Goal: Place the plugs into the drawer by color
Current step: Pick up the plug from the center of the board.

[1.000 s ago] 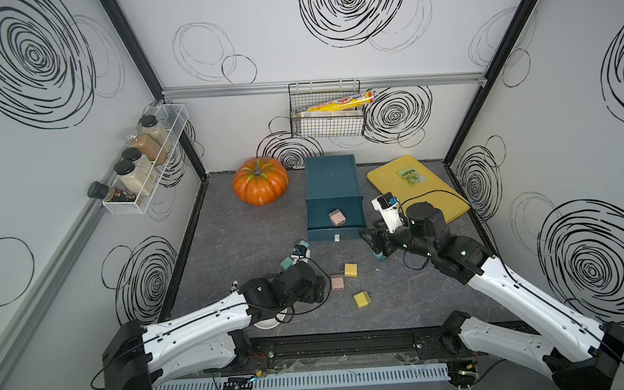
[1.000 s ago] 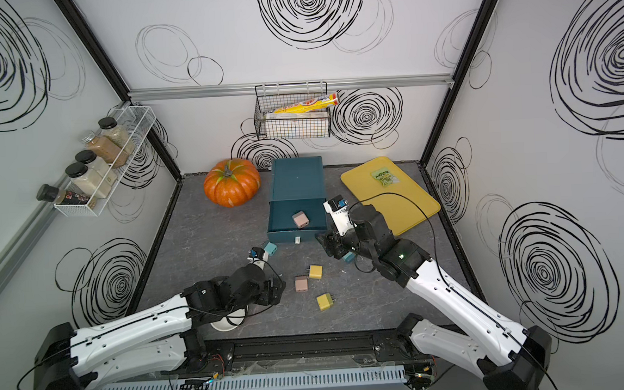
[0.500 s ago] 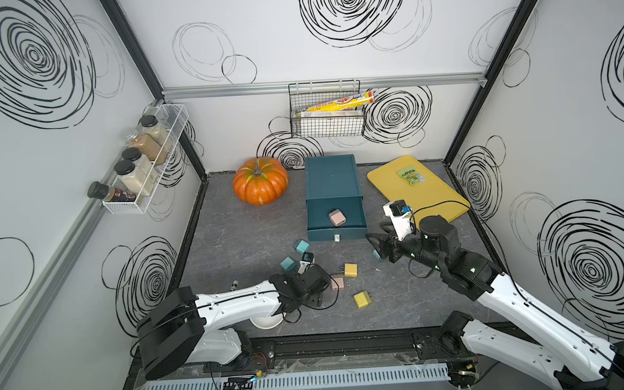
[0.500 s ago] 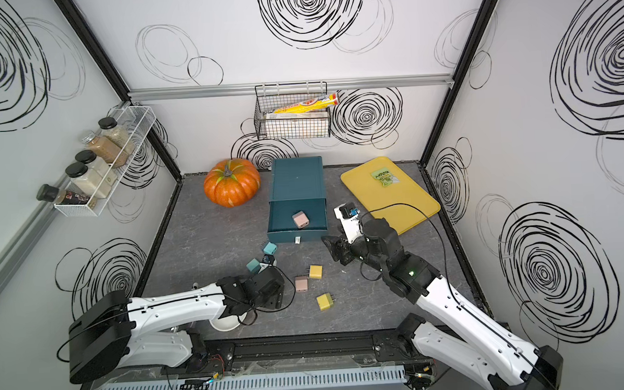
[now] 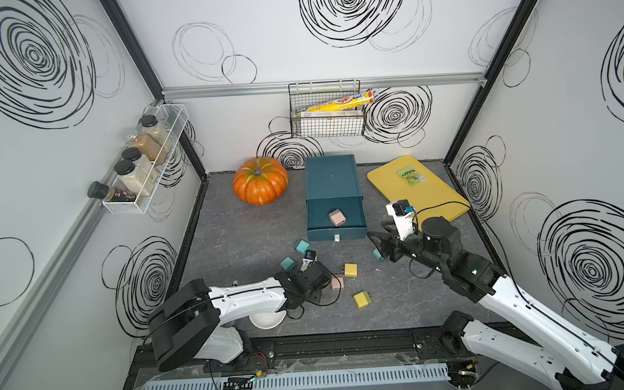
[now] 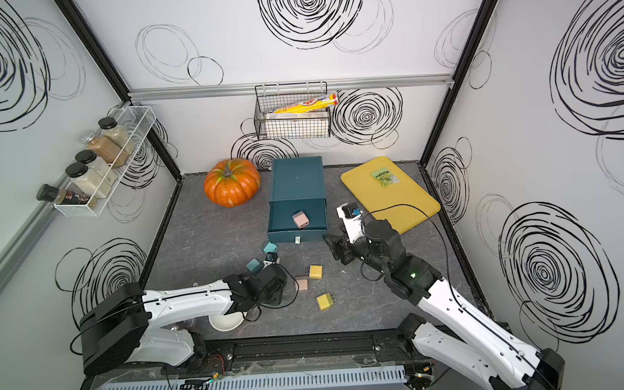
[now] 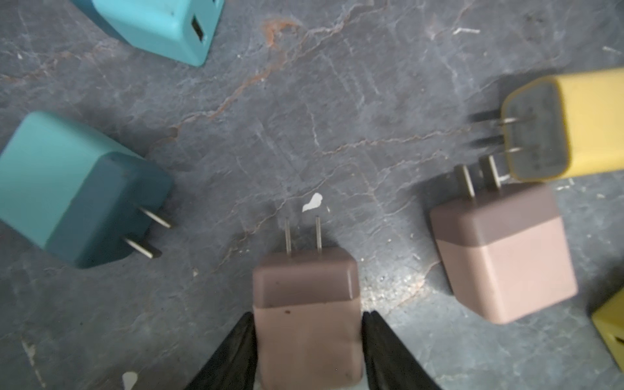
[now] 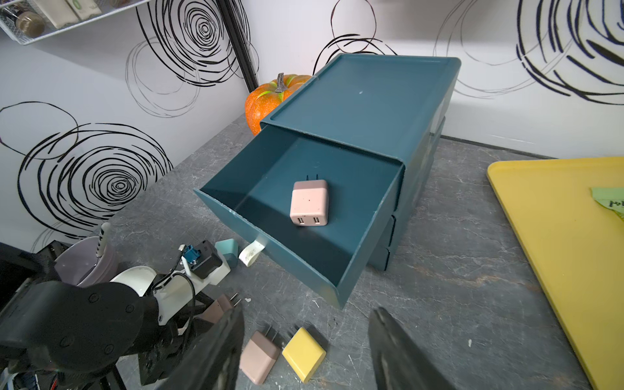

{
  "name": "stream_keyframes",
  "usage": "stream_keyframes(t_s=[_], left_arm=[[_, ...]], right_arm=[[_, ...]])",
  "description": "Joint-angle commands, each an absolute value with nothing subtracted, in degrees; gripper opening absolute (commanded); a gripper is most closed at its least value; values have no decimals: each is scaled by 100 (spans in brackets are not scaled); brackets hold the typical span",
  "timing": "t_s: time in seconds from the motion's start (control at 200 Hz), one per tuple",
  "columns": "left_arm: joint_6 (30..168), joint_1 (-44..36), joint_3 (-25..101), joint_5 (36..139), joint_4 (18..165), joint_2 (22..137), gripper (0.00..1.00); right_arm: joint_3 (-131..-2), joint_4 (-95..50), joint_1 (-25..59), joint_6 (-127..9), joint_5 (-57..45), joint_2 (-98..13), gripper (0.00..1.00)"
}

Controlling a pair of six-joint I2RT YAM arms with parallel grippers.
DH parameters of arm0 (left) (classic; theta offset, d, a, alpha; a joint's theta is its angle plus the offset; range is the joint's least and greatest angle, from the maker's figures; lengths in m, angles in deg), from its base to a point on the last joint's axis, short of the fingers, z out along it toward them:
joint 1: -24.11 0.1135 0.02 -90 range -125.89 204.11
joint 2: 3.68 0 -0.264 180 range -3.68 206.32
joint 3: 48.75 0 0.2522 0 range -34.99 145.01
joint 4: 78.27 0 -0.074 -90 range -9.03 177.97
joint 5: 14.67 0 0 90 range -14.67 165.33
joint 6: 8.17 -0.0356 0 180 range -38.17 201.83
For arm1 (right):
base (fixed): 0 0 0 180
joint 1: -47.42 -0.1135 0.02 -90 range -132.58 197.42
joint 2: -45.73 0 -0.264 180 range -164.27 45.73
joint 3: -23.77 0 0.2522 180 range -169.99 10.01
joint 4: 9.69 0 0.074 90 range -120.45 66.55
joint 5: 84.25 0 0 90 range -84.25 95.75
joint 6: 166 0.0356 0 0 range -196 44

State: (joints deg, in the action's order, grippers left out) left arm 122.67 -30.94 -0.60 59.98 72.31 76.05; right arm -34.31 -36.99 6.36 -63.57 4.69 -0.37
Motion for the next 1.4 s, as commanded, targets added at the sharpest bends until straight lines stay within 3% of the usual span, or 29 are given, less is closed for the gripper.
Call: stream_keyframes(t_s=[0.0,0.2,0.446,0.571,0.856,1.041,1.397], left_arm=[[12190,-3029,-101,6038,7488,7722,55],[12217,-3017,-105,6036,7443,7753,45],[12254,-3039,-56,6101,7229,7251,18],[12156,-3027,81,6397,6981,6447,15],[11702,-2729,411,8962,6760,5447,9],[11850,-2678,866,9462,6885,4982,9],[11559,-2590,3244,6608,5350,6001,9]], right_arm=[[-3360,-3515,621,-6334,526,67,63],[-3344,-3499,622,-6325,551,82,63],[-3303,-3451,624,-6316,545,152,63],[-3277,-3412,621,-6312,498,195,62],[-3236,-3292,626,-6343,257,266,62],[-3184,-3214,621,-6343,241,316,62],[-3150,-3135,627,-6334,223,240,62]])
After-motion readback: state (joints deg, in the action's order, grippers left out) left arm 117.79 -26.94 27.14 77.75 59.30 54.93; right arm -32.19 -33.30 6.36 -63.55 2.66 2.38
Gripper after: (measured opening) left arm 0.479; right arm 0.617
